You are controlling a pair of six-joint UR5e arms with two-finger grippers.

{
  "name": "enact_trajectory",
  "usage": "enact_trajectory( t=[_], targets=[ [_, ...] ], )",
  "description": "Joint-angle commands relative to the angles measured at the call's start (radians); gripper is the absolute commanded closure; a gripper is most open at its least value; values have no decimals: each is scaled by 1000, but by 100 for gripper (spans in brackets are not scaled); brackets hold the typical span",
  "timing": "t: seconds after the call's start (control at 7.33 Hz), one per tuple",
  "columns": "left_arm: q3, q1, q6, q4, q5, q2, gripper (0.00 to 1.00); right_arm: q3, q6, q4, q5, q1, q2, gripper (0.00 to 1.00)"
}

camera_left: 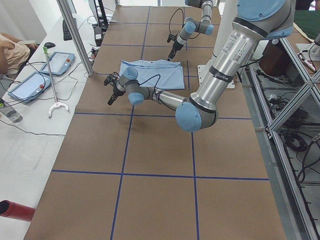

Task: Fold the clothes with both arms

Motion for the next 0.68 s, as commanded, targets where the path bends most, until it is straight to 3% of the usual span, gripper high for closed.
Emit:
enact_trajectory(
  t=[0.0,0.14,0.27,0.55],
  targets=[
    [-7,0,-1,1,0,8,0,18,-55,-11,-56,-94,-2,0],
    [-7,2,-1,1,0,8,0,18,-93,-15,-131,-142,-2,1],
    [-7,2,-19,1,0,8,0,18,-134,-15,-142,-159,-2,30],
    [-10,22,-53,1,0,8,0,12,-275,-15,-159,-160,3,53]
  ],
)
